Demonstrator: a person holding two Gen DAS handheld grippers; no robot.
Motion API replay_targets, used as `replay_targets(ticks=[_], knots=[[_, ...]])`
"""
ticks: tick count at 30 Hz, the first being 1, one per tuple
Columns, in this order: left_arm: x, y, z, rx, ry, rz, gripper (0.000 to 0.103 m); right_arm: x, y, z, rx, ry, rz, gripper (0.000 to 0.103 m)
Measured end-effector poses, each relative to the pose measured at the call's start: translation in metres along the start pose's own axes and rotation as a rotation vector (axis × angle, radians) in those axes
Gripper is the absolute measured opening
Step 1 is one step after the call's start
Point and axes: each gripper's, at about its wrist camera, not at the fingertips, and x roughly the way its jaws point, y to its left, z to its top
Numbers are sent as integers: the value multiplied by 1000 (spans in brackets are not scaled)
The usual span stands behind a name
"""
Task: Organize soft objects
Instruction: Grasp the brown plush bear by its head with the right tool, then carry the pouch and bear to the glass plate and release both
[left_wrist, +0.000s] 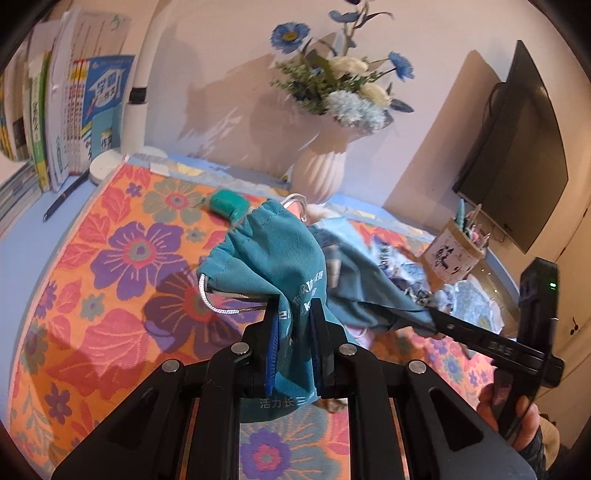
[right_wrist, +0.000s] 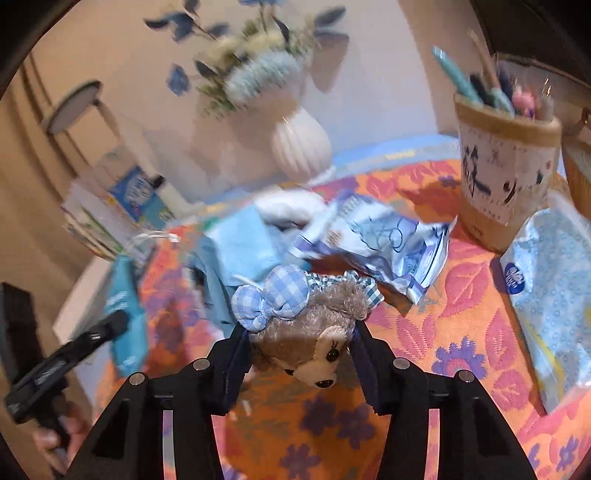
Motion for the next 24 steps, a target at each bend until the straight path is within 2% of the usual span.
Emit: replay_targets(ticks=[4,6,9,12,13,14,16,17,18,21,24], knots=[[-9,-18,4,25,-21,-21,12,-29,4,2,-15,-58,34,51],[-11,-26,3,42,-25,-20,12,-34,4,1,-27,-59,4,51],[-12,-37,0,59,-22,-19,12,-27,-12,-13,-11,8,-50,51],[-12,-42,-4,67,-17,-14,12,-11,-39,-37,36,132,-57,53],[-12,-42,-5,64,-14,-12,12,-7,-47,-43,67,161,-68,54],[-11,-42,-5,62,-10,-11,12,-9,-56,-48,103,154,-33,55],[-10,-43,-6,60,-7,-6,12,-18,-65,-48,149,138,22,71],[-10,-44,-5,61,-7,-5,12,-20,-68,-46,161,140,28,85],[-10,-45,-5,62,-7,-4,12,-24,-70,-44,173,128,22,91],[-9,-48,-4,66,-11,-4,12,-25,-70,-38,176,99,15,91],[-8,-51,-4,77,-5,1,12,-11,-57,-38,145,135,-13,91]])
